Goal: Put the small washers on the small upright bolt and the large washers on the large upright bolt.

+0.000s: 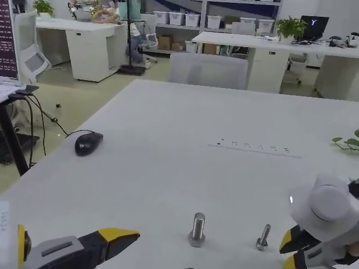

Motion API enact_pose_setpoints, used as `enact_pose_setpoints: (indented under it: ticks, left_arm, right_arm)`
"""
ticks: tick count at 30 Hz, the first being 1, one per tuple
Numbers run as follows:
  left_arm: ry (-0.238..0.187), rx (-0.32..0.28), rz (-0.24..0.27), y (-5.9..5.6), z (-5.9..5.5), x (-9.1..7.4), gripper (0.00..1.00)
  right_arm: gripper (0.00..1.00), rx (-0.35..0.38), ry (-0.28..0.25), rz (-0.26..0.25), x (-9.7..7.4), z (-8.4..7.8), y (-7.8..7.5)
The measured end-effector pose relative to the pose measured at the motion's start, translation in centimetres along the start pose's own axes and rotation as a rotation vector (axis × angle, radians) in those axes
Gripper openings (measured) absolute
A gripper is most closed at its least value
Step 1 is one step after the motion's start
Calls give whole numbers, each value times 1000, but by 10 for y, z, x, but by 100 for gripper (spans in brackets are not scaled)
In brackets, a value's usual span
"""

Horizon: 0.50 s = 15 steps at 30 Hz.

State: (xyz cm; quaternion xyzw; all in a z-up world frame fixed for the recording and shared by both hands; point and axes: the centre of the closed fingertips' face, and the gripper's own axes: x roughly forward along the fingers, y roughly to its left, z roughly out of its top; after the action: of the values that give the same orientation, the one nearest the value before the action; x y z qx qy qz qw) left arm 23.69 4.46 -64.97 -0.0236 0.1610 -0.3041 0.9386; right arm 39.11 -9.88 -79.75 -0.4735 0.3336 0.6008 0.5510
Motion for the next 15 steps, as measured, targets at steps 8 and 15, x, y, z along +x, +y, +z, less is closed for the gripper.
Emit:
enact_pose_setpoints:
  ticks: [8,15]
  left_arm:
    - [-9,26,-22,-6,4,-5,62]
    - [-16,35,-34,-10,4,-11,62]
  right_arm:
    - [17,-5,-37,23,4,18,33]
    - [18,-9,-55,32,4,29,50]
